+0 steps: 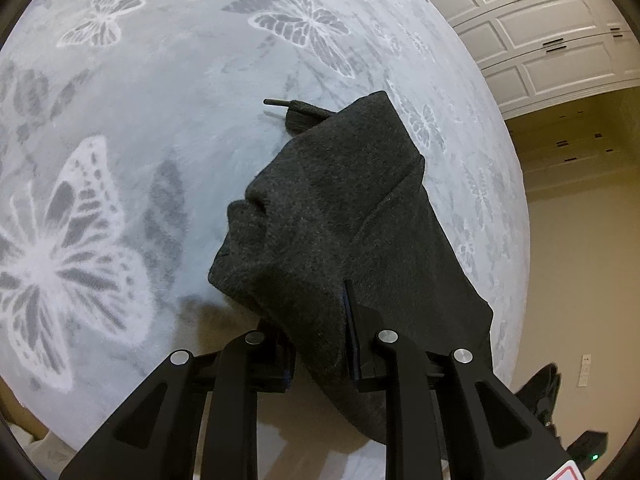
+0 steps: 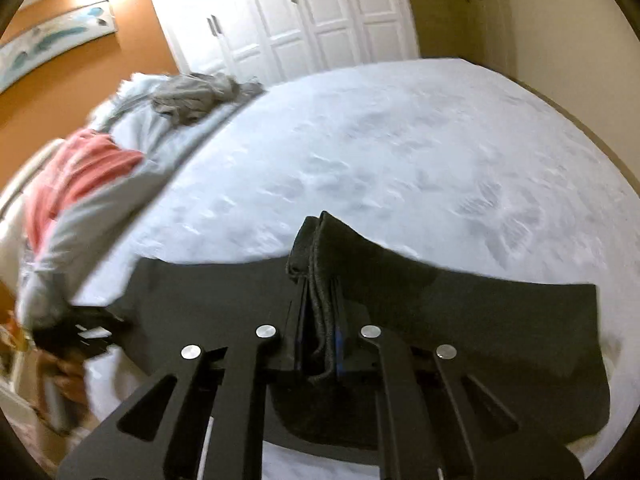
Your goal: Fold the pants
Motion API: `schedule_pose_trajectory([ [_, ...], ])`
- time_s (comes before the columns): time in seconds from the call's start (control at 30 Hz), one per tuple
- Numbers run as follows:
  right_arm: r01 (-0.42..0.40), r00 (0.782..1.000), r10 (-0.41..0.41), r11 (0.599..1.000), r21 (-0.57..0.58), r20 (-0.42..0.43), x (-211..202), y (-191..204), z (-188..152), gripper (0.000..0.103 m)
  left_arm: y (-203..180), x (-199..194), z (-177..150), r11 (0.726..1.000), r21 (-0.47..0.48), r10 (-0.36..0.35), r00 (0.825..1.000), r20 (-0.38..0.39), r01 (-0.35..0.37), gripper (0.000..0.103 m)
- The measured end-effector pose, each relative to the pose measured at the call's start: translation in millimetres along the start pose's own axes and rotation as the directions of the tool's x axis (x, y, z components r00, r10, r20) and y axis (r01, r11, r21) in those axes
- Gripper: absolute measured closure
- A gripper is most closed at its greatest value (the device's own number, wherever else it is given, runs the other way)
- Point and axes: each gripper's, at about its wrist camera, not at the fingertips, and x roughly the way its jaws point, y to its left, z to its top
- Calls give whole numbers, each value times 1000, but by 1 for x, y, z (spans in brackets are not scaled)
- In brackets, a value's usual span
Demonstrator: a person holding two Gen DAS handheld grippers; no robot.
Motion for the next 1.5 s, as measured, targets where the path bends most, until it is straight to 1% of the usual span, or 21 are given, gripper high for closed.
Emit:
schedule_pose_trajectory([
  [0.07, -19, 991, 15, 999, -27, -136, 45, 8, -20, 77, -1, 0, -1, 1000, -12, 1, 1000, 4, -1, 85],
  [0.13, 11, 954, -30, 998, -65, -297, 88, 1, -49, 74, -4, 1, -1, 1000, -15, 2, 1000, 7, -2, 85],
  [0.23, -1, 988, -9, 998, -66, -154, 40, -17, -35, 74, -5, 3, -2, 1000, -3, 8, 1000, 11, -7, 85],
  [0.33, 26, 998, -26, 1000, -9, -57, -14, -54, -13, 71, -5, 4, -1, 1000, 12, 4, 1000, 10, -4, 85],
  [0.43, 156, 988, -156, 988, 12, 0, -48, -99, -5, 37, -16, 1, -3, 998, 59, 22, 999, 41, -24, 88],
  [0.47, 216, 976, -216, 976, 8, 3, -52, -115, -8, 34, -20, -1, -4, 997, 71, 26, 998, 55, -30, 89],
  [0.57, 281, 960, -281, 960, 2, -5, -50, -150, -26, 34, -39, -10, -10, 993, 109, 26, 993, 116, -39, 90],
  [0.63, 357, 933, -355, 934, 20, -64, -42, -160, -34, 38, -50, -16, -14, 992, 121, 18, 988, 155, -37, 90],
  [0.67, 343, 938, -340, 939, 38, -70, -40, -160, -34, 47, -53, -18, -15, 992, 119, 18, 986, 168, -39, 90],
  [0.73, 265, 964, -265, 964, 27, 3, -45, -153, -30, 50, -58, -17, -15, 993, 104, 30, 983, 183, -50, 90],
  [0.77, 302, 953, -302, 953, 0, 8, -45, -155, -29, 50, -59, -15, -15, 994, 91, 42, 982, 185, -60, 90],
  [0.87, 496, 865, -493, 868, 5, -90, -25, -189, -33, 51, -61, -12, -14, 992, 83, 72, 978, 197, -90, 90],
  [0.9, 502, 863, -494, 862, 75, -106, -29, -204, -34, 51, -62, -11, -14, 991, 85, 81, 976, 202, -100, 90],
  [0.97, 419, 908, -414, 882, 216, -68, -47, -222, -34, 49, -64, -9, -13, 990, 90, 93, 975, 204, -113, 90],
  [1.03, 388, 919, -391, 888, 247, -39, -52, -228, -38, 39, -63, -7, -13, 987, 98, 104, 974, 201, -125, 90],
  [1.07, 379, 926, -370, 900, 216, -80, -41, -230, -41, 41, -62, -6, -12, 986, 102, 111, 974, 199, -133, 90],
  [1.1, 390, 920, -373, 903, 179, -122, -28, -230, -41, 44, -61, -4, -12, 985, 103, 115, 973, 198, -137, 90],
  [1.17, 474, 874, -441, 865, 162, -204, -12, -244, -45, 44, -59, -2, -12, 984, 105, 123, 974, 192, -145, 89],
  [1.27, 467, 884, -454, 845, 259, -111, -39, -239, -37, 49, -56, -1, -12, 985, 100, 119, 976, 184, -139, 89],
  [1.33, 427, 902, -430, 877, 221, -36, -51, -219, -33, 49, -56, -2, -12, 985, 107, 114, 977, 183, -135, 89],
  [1.5, 390, 921, -382, 897, 208, -76, -44, -203, -37, 38, -84, -23, -23, 973, 215, 29, 967, 254, -85, 91],
])
